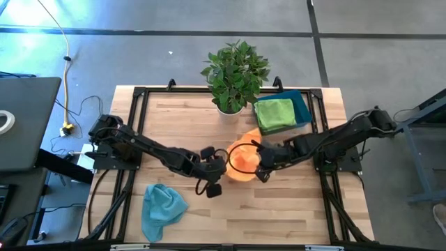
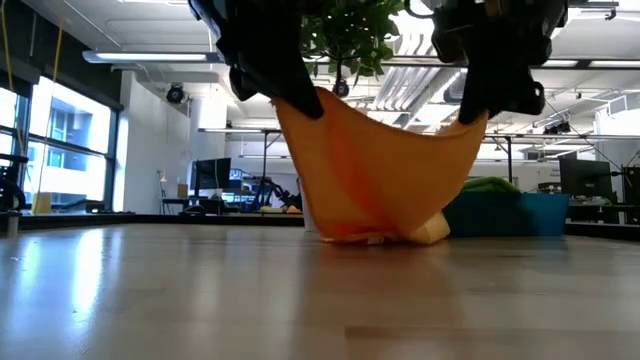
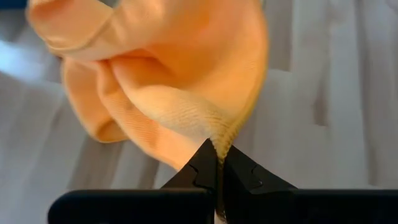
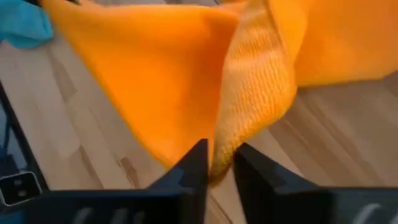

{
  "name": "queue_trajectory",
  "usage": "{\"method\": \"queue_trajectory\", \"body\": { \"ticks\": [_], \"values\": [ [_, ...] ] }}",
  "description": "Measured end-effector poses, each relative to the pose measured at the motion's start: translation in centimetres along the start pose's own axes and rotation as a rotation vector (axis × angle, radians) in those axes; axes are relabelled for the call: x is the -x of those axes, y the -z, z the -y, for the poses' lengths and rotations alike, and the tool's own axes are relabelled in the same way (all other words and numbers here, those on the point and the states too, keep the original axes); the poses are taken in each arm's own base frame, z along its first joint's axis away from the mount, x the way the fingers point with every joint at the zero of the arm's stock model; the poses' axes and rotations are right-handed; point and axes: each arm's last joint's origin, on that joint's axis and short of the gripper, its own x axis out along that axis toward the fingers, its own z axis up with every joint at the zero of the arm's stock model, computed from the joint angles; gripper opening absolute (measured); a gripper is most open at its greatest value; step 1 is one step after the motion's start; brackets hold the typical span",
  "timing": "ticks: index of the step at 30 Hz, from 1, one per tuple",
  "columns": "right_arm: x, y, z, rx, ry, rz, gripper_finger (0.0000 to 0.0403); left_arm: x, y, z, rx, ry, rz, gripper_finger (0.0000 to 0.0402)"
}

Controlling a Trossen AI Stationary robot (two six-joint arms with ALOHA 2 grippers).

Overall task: Sort microfiber towel by color & place in baskets
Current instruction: Fold the orange towel

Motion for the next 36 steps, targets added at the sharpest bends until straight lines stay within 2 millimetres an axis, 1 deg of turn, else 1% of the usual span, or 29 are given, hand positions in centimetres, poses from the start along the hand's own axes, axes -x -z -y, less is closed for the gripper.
{"method": "queue_trajectory", "body": {
  "ticks": [2,5,8,11,15,18,20,23,30,36],
  "values": [
    [-0.1,0.3,0.1,0.004,0.004,-0.019,0.0089,0.1,0.2,0.2,0.004,0.02,-0.014,0.0],
    [-0.1,0.5,0.0,0.058,-0.041,-0.085,0.0136,0.1,0.4,0.3,0.004,0.028,-0.038,0.0],
    [0.0,0.7,-0.1,0.13,-0.102,-0.153,0.0162,0.1,0.6,0.3,0.004,0.037,-0.063,0.0],
    [0.2,0.9,-0.1,0.242,-0.127,-0.18,0.0165,0.1,0.7,0.3,0.001,0.043,-0.077,0.0],
    [0.2,1.7,-0.7,0.522,-0.146,-0.144,0.0153,0.1,0.6,0.1,0.006,0.04,-0.075,0.0],
    [-0.3,2.3,-1.5,0.708,-0.12,-0.086,0.0141,-0.1,0.2,-0.4,0.027,0.042,-0.055,0.0],
    [-0.9,2.5,-1.9,0.775,-0.103,-0.057,0.0136,-0.3,-0.3,-0.8,0.047,0.039,-0.033,0.0],
    [-1.9,2.5,-2.6,0.772,-0.101,-0.02,0.0133,-0.6,-0.9,-1.7,0.078,0.032,-0.006,0.0],
    [-3.8,2.0,-3.5,0.598,-0.088,0.086,0.0133,-1.1,-1.9,-3.5,0.132,0.048,0.008,0.0],
    [-5.5,1.7,-4.2,0.445,-0.075,0.173,0.0133,-1.1,-3.2,-5.6,0.171,0.011,0.021,0.0]
  ]
}}
